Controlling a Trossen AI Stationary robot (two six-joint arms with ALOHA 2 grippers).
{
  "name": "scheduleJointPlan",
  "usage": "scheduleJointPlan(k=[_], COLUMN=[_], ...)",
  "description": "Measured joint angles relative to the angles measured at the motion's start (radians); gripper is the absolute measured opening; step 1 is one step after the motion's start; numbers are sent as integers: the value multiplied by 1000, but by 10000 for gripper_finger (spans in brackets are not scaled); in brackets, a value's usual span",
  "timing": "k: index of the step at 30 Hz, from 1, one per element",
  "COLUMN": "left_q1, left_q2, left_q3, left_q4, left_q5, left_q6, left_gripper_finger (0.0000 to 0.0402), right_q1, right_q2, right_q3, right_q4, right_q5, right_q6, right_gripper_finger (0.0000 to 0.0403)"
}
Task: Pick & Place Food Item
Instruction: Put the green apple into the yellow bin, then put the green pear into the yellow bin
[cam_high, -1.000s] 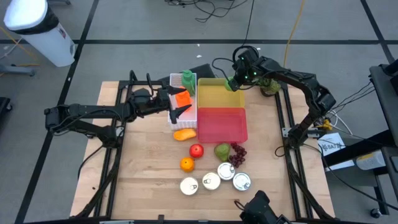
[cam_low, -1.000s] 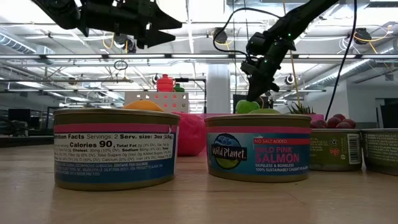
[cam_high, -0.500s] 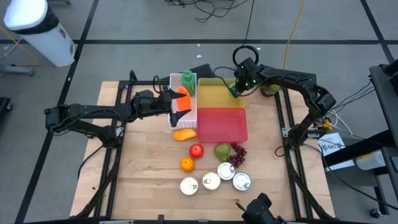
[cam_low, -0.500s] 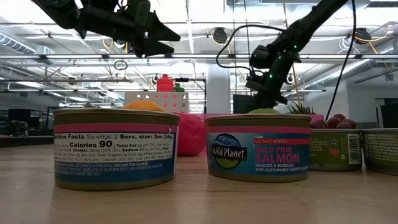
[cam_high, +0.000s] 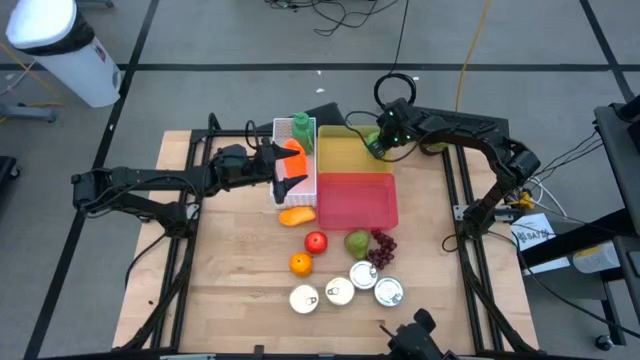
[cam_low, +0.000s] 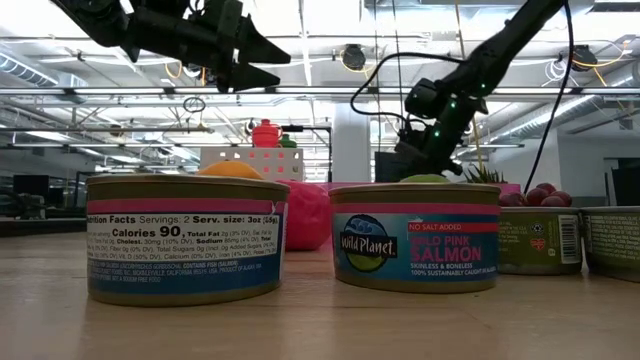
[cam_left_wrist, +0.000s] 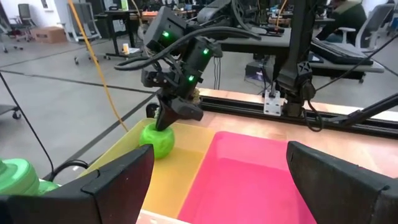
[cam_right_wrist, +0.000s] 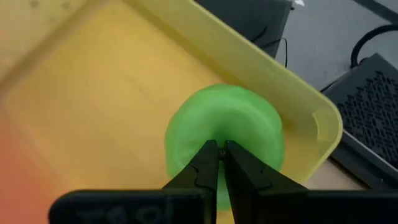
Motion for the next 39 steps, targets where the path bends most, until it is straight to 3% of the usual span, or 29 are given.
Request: scheduleJointPlan(k=[10,19,25,29,32,36,39], left_q1=[0,0,0,0,0,0,-1], left_q2=[0,0,0,0,0,0,0], left_q3=[0,0,0,0,0,0,0], left_q4=[0,-2,-2,-6,-22,-34,-33], left_q5=[0,0,0,1,1,1,2], left_q6=[-4,-3,-3,-3,-7,-8,-39], left_gripper_finger=[376,376,376,376,376,376,376], right_q1=[0,1,48,158,305,547,715], right_q2=[-9,-51,-155,-237,-285,-321,-319], right_q3=[-4,-5,-5,-5,-5,-50,-107], right_q4=[13,18,19,4,0,42,93], right_q5=[0,-5,-180,-337,-401,-366,-243], right_q6=[-1,-13,15,69,88,83,90], right_gripper_finger=[49,150,198,209,209,204,202])
